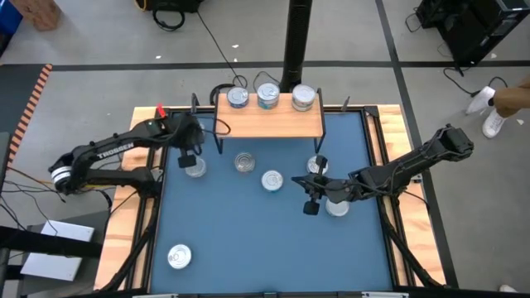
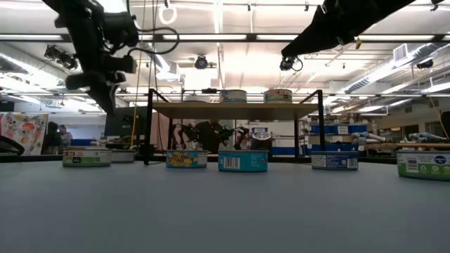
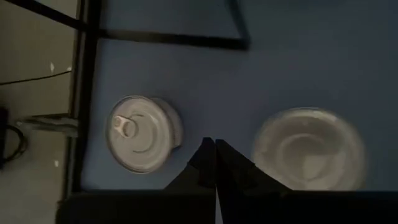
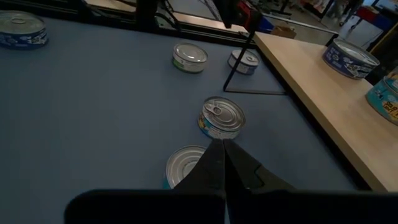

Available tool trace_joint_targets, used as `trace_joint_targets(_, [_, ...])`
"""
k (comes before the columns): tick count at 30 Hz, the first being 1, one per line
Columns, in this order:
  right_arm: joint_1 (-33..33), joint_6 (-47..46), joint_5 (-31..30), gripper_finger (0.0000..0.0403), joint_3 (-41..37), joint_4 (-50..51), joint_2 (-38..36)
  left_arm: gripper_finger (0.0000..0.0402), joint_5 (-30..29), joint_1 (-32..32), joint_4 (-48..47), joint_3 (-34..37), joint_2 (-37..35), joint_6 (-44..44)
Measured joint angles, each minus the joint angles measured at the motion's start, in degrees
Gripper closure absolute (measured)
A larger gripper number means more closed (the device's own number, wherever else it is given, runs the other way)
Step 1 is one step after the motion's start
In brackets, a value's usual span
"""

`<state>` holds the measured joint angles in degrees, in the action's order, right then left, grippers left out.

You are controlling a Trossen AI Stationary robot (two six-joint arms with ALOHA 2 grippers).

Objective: Stack canned seafood by type on shelf
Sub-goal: Stack the blue tuna can on top of the blue tuna can on the shelf

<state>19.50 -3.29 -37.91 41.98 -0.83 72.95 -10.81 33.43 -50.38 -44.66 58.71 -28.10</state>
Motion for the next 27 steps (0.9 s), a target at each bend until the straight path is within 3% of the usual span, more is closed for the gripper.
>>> trace_joint_targets(8, [0.01,-0.03,0.00,0.0402,0.00,0.30,0.02,0.0401,-2.73,7.89,6.60,0.00,7.78,-7.95])
trace_joint_targets(17, [-0.01,-0.20,0.00,0.0402,0.00,1.04,0.02,0.0401,-2.34,14.97,12.11,0.00,12.80,0.09])
trace_joint_targets(27, [-0.01,-0.17,0.00,0.0402,0.00,0.98,0.02,0.0401,0.44,18.43,14.87,0.00,17.97,1.13])
